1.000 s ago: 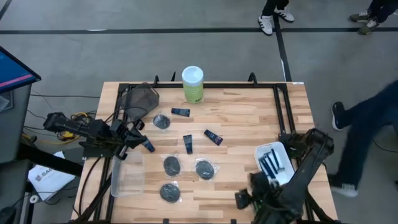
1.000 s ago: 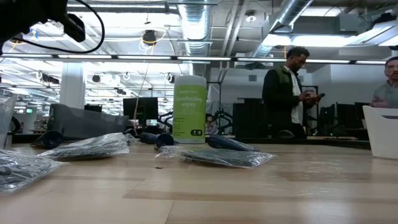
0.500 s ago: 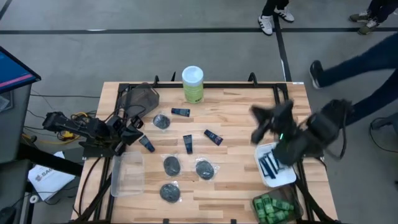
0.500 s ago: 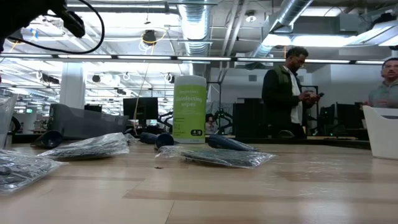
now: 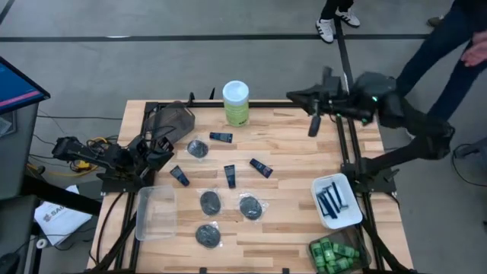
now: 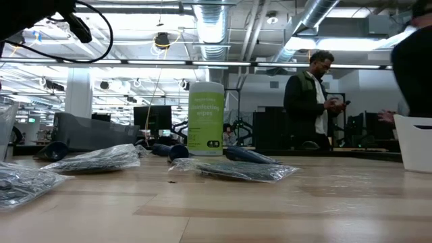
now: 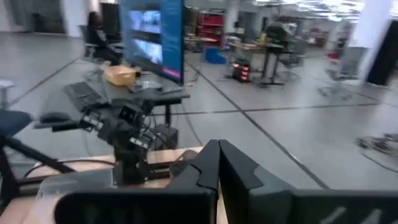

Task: Pick & Place Travel size toiletries
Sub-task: Put the black hairbrush into the transparent bin

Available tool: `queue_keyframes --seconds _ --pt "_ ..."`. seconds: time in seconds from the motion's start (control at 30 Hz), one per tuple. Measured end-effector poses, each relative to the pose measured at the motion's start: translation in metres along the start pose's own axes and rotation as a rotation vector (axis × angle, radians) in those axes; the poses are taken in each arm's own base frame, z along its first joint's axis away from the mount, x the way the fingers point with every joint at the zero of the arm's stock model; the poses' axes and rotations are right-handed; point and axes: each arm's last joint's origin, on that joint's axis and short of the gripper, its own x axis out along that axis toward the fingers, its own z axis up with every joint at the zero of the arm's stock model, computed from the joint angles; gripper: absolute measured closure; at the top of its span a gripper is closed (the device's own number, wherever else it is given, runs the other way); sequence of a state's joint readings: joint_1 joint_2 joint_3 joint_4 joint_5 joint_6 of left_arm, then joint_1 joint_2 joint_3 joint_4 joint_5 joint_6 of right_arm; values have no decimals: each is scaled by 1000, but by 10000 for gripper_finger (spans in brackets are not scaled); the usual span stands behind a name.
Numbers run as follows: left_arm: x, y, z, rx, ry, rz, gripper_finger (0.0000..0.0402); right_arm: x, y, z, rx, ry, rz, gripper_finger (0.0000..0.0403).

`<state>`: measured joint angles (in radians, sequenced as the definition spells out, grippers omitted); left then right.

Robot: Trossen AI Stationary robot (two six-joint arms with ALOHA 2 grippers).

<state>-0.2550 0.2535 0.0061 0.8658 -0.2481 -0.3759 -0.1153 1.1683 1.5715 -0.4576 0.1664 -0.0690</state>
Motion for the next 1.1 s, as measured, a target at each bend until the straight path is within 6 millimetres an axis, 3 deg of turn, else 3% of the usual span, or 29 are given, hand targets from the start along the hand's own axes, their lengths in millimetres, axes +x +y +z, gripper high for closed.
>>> queue_keyframes --seconds 0.13,0.23,0.37,0.6,0.77,0.87,1.1 --pt "0 0 0 -8 -6 13 399 20 -23 -41 42 55 50 402" --pt "0 0 1 -24 -9 12 399 25 -36 -79 158 71 108 402" --pt "0 0 1 -26 -10 12 399 -2 -41 -110 270 -16 94 403" --pt "0 1 1 -26 -27 53 399 -79 -16 -149 396 -162 122 403" --pt "0 3 1 -24 -44 99 399 -114 -7 -181 477 -290 18 403" --pt "0 3 2 -24 -50 112 399 -122 -2 -204 489 -321 -13 403" --pt "0 3 2 -24 -51 116 399 -114 16 -256 429 -436 95 403"
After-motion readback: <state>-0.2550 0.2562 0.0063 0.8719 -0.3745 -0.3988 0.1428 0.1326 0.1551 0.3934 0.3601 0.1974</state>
